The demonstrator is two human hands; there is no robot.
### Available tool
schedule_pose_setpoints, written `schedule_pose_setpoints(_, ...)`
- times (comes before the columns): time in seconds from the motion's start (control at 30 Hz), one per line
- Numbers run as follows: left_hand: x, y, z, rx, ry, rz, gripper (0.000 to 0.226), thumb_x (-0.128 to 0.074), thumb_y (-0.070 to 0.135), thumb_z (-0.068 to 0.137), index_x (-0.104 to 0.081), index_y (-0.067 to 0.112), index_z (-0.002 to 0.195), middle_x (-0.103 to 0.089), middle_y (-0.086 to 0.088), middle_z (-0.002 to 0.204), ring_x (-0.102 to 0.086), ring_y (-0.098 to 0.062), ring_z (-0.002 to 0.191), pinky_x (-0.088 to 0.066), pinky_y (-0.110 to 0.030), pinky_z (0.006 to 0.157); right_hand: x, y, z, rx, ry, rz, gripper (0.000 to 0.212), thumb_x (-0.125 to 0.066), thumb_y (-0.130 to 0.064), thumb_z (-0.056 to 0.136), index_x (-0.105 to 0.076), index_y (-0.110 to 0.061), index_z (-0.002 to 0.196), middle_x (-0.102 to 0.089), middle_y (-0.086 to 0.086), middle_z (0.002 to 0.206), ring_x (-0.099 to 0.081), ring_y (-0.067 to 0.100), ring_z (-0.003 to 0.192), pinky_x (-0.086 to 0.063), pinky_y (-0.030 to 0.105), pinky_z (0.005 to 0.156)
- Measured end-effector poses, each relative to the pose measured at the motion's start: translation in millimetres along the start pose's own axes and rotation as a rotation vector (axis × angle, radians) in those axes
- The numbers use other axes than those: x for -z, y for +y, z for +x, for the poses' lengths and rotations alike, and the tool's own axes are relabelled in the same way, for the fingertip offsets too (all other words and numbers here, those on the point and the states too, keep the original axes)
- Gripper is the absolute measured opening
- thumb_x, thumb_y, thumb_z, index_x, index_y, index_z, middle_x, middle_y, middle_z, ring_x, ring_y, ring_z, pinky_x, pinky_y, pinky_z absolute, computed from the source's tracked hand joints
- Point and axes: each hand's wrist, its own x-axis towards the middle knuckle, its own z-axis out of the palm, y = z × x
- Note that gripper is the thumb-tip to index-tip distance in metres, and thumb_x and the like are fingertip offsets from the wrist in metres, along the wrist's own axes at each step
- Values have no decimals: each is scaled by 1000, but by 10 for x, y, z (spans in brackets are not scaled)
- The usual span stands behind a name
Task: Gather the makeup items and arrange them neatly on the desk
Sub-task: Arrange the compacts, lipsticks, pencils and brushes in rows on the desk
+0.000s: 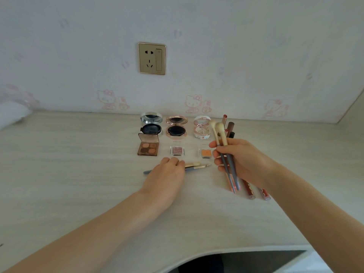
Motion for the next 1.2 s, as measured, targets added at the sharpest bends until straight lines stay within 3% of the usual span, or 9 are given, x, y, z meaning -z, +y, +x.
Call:
schedule_pose_setpoints(0.2, -30, -241, -39, -68, 62, -83, 58, -47, -10, 86, -43, 18, 137, -49, -2, 131, -42, -22, 120, -46, -39, 94, -143, 75, 46, 52, 29, 2, 20, -43, -2, 97, -62, -8, 99, -65, 9, 77, -66, 21, 70, -54, 32, 67)
schedule_pose_setpoints(0.47, 16, -277, -104, -118, 153, -203, 46, -47, 22, 97, -43, 20, 142, -46, 5, 141, -33, -13, 134, -33, -29, 109, -325, 134, 89, 147, 54, 57, 15, -43, -10, 100, -56, -10, 107, -75, 9, 89, -70, 20, 97, -52, 43, 94)
schedule_pose_setpoints(0.57, 150, -152, -168, -88, 184, -510, 38, -47, 28, 99, -51, 21, 136, -52, 9, 135, -37, -5, 130, -27, -16, 106, -384, 132, 77, 224, 34, 8, 14, -42, -15, 101, -52, -11, 111, -75, 4, 95, -66, 15, 106, -47, 41, 100)
schedule_pose_setpoints(0.63, 228, -63, -178, 7, 120, -818, 34, -44, 34, 100, -58, 24, 129, -58, 16, 126, -47, 1, 122, -35, -21, 105, -423, 122, 70, 278, 7, -18, 19, -42, -18, 101, -50, -11, 117, -74, 1, 102, -64, 15, 110, -45, 41, 100)
schedule_pose_setpoints(0.8, 379, 80, -141, 131, -22, -1396, 22, -49, 21, 99, -69, 12, 102, -76, -1, 91, -69, -9, 95, -49, -28, 95, -548, 79, -20, 389, -28, -71, 20, -42, -19, 101, -46, -10, 118, -72, -4, 109, -66, 8, 104, -54, 19, 66)
schedule_pose_setpoints(0.9, 417, 61, -144, 181, -82, -1568, 19, -53, 16, 96, -71, 8, 97, -74, -3, 81, -71, -14, 86, -54, -29, 88, -556, 58, -39, 405, -21, -105, 19, -44, -20, 101, -47, -11, 117, -72, -6, 107, -67, 6, 96, -52, 25, 73)
schedule_pose_setpoints(1.0, 438, -30, -154, 202, -106, -1567, 17, -56, 16, 94, -72, 10, 94, -73, -1, 77, -70, -11, 81, -55, -27, 86, -498, 25, -25, 380, -22, -32, 20, -47, -22, 99, -51, -11, 115, -73, 0, 105, -67, 10, 101, -49, 34, 91)
schedule_pose_setpoints(1.1, 468, -124, -193, 174, -100, -1411, 19, -55, 15, 95, -74, 16, 92, -75, 0, 80, -67, -4, 80, -53, -17, 80, -399, -62, -22, 350, 29, 29, 25, -49, -31, 97, -61, -11, 106, -72, 2, 98, -67, 14, 94, -50, 34, 83)
schedule_pose_setpoints(1.2, 481, -214, -230, 124, -100, -1195, 22, -58, 20, 94, -75, 24, 82, -71, 7, 70, -56, -3, 67, -44, -16, 67, -298, -121, -13, 369, 90, -140, 14, -56, -29, 94, -64, -18, 96, -61, 2, 86, -59, 18, 79, -50, 34, 73)
